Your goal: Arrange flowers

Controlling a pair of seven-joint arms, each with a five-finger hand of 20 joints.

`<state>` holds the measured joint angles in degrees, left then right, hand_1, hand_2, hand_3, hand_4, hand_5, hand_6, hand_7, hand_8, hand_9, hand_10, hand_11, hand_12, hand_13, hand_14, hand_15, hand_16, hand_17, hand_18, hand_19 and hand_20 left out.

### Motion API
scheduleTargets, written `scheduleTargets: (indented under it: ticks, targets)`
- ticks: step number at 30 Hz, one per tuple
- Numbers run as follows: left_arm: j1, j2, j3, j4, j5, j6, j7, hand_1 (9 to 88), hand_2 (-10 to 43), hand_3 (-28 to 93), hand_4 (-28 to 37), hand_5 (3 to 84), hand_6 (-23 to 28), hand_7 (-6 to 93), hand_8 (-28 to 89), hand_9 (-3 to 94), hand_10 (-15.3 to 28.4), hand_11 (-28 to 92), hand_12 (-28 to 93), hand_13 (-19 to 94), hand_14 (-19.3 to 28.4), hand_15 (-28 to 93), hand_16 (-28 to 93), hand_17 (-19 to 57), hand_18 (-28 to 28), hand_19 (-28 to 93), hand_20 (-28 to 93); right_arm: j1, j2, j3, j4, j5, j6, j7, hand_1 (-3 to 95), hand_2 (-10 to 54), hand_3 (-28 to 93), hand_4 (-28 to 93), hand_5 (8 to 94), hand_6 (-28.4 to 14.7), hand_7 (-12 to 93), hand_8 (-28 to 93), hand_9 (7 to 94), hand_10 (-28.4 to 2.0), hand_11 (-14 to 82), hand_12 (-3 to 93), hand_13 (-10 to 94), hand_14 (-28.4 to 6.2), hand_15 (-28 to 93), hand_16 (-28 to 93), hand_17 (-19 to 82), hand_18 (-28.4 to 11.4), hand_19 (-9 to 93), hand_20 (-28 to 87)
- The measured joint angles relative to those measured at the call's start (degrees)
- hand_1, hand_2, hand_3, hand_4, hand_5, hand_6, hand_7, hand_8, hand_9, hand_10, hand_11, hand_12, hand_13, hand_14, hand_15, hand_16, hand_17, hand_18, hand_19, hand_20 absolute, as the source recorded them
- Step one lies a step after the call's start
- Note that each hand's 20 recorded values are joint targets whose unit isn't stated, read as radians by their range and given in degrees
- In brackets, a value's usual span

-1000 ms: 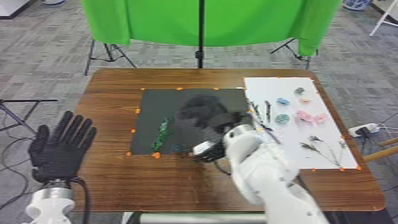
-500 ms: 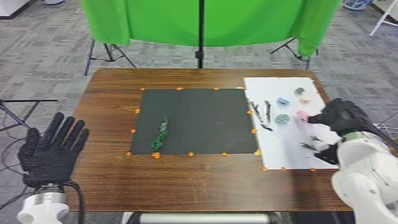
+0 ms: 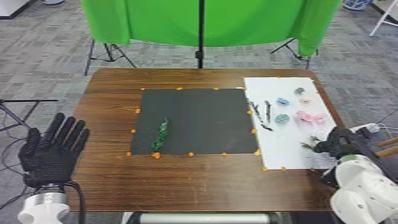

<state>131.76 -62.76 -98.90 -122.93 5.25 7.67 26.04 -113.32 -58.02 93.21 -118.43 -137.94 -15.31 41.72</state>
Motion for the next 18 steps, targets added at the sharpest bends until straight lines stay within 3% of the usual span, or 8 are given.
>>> scheduleTargets:
  ticks: [4,6,12,18]
  targets:
    - [-0.10,-0.11,0.12,0.00,0.00,0.21,-0.09,23.3,15.7,75,-28.3,43.9,9.4,9.9,-9,36.4,15.3,17,9,27,16.1,29,-6,-6.9,13.1,32,11,0.90,-0.01,-2.26,2.62,-4.13,5.66,0.79,56.6,-9.5,72,-28,74.8,-3.1,27,-2,82.8,-12.8,13.5,37.6,68,-12.2,65,32,36,-24.9,93,39]
    - [-0.17,-0.14,0.25,0.01,0.00,0.25,-0.18,23.3,15.8,75,-28.3,43.8,9.4,10.0,-9,36.4,15.4,17,9,27,16.1,29,-6,-6.9,13.1,32,11,1.25,-0.01,-3.13,3.81,-5.77,9.29,1.09,57.7,-9.5,72,-28,78.0,-2.2,29,0,86.6,-11.9,14.1,41.7,71,-12.1,68,31,38,-24.5,93,42]
    - [-0.28,-0.17,0.53,0.02,0.00,0.30,-0.43,23.3,15.8,75,-28.3,43.9,9.4,10.0,-9,36.4,15.3,17,9,27,16.1,29,-6,-6.9,13.2,32,11,1.57,0.08,-3.71,3.57,-5.78,12.04,1.60,57.2,-9.5,74,-28,78.9,-1.8,31,3,88.2,-11.2,24.0,42.2,74,-11.2,75,32,45,-24.1,93,59]
    - [-0.18,-0.17,0.53,-0.01,0.00,0.33,-0.44,23.3,15.8,75,-28.3,43.9,9.4,10.0,-9,36.4,15.4,17,9,27,16.0,29,-6,-7.0,13.2,32,11,2.46,0.97,-4.63,-1.47,-0.28,11.46,1.58,56.3,-9.5,76,-28,79.3,-2.3,31,4,87.7,-11.4,30.0,41.5,75,-11.1,76,33,47,-24.4,93,62]
